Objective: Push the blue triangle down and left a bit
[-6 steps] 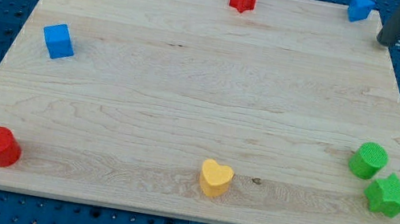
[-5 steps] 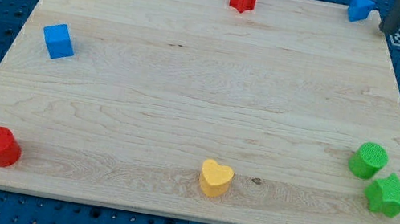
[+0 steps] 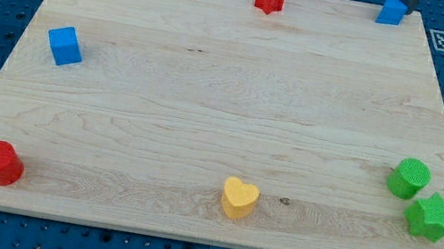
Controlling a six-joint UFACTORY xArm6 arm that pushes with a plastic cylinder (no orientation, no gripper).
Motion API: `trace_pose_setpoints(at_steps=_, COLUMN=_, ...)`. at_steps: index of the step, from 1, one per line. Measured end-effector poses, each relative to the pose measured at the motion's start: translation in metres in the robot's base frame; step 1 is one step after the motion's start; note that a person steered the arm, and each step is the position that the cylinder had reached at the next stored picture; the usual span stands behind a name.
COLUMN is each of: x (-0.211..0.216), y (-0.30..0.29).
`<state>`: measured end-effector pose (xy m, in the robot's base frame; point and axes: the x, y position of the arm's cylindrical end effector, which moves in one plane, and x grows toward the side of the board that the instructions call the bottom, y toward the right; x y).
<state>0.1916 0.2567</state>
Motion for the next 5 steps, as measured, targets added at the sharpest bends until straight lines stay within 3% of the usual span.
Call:
trace_pose_setpoints(at_steps=1, x=0.0, y=-0.029)
trace_pose_setpoints(at_steps=5, x=0.045, y=-0.051)
